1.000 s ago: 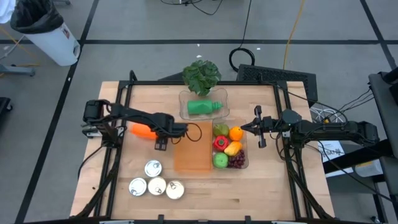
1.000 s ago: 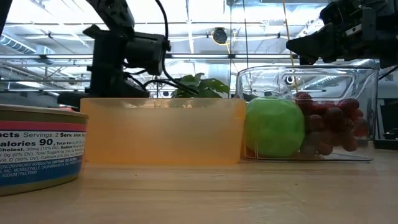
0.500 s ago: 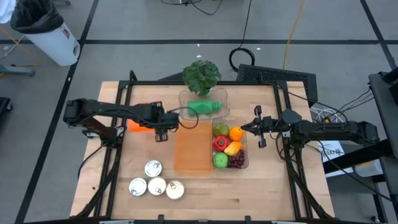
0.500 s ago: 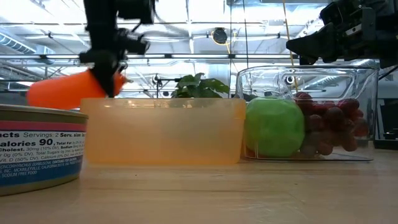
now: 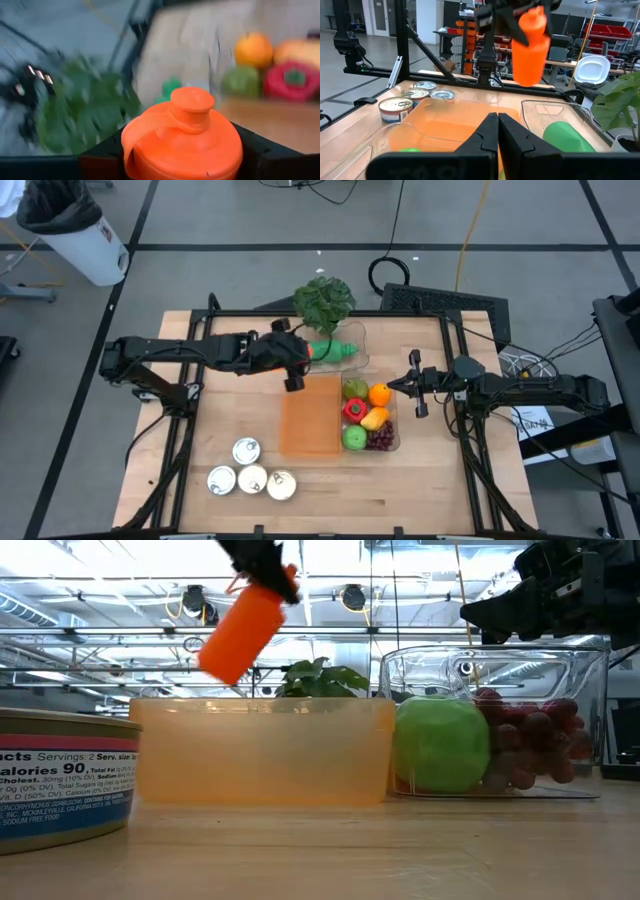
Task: Pick & Place Food Item
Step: Put the orange water bottle into the top transparent bin
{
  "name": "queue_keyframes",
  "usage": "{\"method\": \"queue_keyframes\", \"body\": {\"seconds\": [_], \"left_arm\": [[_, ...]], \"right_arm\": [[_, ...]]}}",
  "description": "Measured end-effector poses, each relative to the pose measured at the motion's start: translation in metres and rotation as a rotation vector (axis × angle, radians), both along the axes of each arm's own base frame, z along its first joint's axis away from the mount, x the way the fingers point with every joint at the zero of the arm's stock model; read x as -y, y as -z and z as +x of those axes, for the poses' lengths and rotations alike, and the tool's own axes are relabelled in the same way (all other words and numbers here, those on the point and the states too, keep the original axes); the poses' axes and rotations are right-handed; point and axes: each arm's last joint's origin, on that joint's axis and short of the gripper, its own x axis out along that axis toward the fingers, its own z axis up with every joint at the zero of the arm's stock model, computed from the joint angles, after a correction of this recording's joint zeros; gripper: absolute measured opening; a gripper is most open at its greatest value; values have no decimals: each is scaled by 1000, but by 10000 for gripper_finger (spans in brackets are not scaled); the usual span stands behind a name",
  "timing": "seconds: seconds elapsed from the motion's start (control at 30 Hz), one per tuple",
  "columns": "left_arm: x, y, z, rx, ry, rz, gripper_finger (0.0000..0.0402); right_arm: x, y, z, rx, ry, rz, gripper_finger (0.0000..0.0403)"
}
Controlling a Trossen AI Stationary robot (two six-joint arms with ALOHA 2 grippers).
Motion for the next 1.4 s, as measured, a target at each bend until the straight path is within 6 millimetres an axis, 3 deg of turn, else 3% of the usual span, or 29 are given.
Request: {"method": "queue_keyframes", "body": {"seconds": [0.27, 0.5, 0.9, 1.03, 1.17, 1.4], "left_arm": [[-1, -27, 15, 261, 50, 126, 211], [-9, -36, 23, 440, 113, 35, 223], [-40, 23, 60, 315, 34, -108, 218], [-45, 44, 71, 261, 24, -125, 237], [-47, 64, 80, 206, 14, -141, 220], [-48, 81, 85, 150, -7, -170, 222]], "right_arm": [[0, 0, 0, 0, 0, 0, 0], [0, 0, 0, 0, 0, 0, 0], [0, 0, 0, 0, 0, 0, 0], [0, 0, 0, 1, 0, 0, 0], [0, 0, 0, 0, 0, 0, 0], [0, 0, 0, 0, 0, 0, 0]]}}
